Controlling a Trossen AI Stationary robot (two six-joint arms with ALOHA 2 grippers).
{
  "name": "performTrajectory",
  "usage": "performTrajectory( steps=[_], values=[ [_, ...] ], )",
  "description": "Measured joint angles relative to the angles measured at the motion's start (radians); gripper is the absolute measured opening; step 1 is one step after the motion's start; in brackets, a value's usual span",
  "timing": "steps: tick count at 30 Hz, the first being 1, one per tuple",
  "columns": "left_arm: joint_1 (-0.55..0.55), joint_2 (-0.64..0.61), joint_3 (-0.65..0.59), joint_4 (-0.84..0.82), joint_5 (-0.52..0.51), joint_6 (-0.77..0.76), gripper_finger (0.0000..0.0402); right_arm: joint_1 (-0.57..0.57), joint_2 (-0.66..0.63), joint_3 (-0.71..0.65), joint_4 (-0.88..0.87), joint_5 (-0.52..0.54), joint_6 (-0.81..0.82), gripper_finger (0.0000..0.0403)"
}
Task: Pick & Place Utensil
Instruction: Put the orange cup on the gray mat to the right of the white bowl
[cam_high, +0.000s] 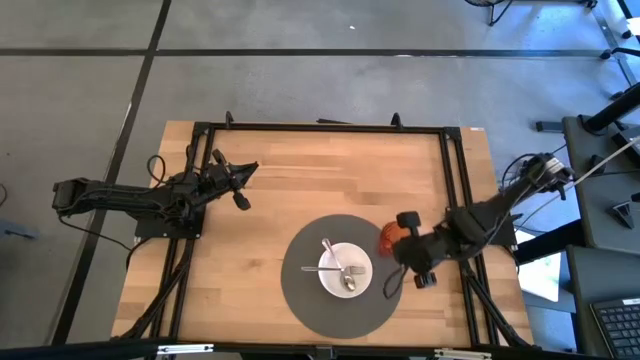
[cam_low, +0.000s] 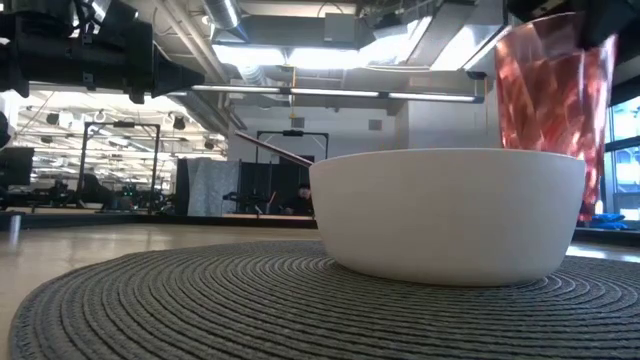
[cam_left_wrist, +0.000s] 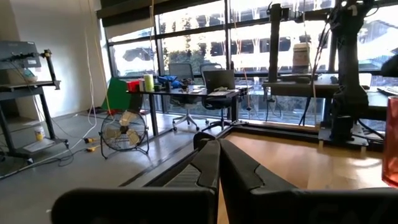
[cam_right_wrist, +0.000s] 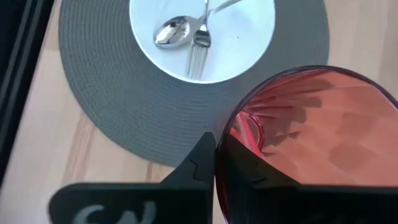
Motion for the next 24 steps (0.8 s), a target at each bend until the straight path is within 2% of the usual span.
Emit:
performTrajectory(
  steps=[5,10,14,24],
  values=[
    [0.000,0.000,0.000,0.000,0.000,0.000,0.0003,0.062,0.000,-0.051,0.059,0.070,0.057,0.0011],
    [0.000,0.000,0.000,0.000,0.000,0.000,0.0003,0.071,0.000,-0.103,0.064,0.049,0.117,0.0011],
    [0.000,0.000,0.000,0.000,0.000,0.000,0.0003,0.071,0.000,-0.140,0.135,0.046,0.109,0.0015],
    [0.000,0.000,0.000,0.000,-0.001,0.000,0.0003,0.070,0.005,-0.143,0.186,0.019,0.085,0.0013]
  ],
)
